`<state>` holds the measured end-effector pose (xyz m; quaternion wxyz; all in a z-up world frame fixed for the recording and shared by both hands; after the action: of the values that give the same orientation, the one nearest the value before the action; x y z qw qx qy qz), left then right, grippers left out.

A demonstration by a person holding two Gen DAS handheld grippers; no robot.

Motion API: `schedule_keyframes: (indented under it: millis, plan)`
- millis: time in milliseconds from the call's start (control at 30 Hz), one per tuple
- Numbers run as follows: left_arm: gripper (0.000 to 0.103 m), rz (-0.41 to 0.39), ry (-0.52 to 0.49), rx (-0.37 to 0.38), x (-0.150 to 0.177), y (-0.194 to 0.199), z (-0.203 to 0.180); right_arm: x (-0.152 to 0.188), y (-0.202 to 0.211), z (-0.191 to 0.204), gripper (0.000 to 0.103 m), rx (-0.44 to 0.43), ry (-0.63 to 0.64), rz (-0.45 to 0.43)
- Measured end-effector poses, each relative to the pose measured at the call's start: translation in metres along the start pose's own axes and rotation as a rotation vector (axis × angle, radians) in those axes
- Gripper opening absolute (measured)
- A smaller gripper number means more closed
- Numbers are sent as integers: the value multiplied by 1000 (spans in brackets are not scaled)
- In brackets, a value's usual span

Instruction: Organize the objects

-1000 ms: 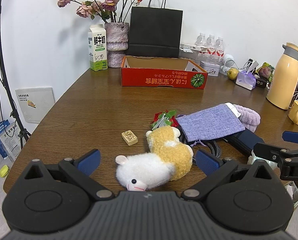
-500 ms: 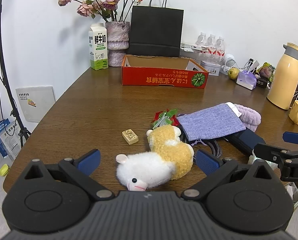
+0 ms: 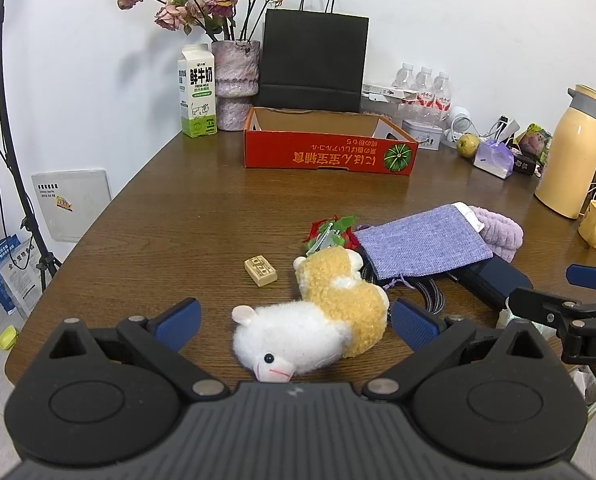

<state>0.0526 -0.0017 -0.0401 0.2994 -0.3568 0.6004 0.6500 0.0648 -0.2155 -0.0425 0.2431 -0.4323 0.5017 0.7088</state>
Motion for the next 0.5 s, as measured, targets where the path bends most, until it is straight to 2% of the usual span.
schedule_keyframes:
  millis: [500]
  plan:
    - [103, 6, 0, -1, 2, 2, 0, 1, -1, 0, 103, 2, 2, 1]
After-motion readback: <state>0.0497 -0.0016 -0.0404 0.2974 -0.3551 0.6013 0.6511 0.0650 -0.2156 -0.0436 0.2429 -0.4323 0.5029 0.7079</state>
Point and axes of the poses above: each gripper's, at about its wrist camera, not at the fingertips, and y roughly against the way its jaws point, z to its left, x to its underside, the point moved 7 cm from there along -y, roughly the way its jaws point, and after that the axes turned 7 degrees about -x, right-handed, at the moved point
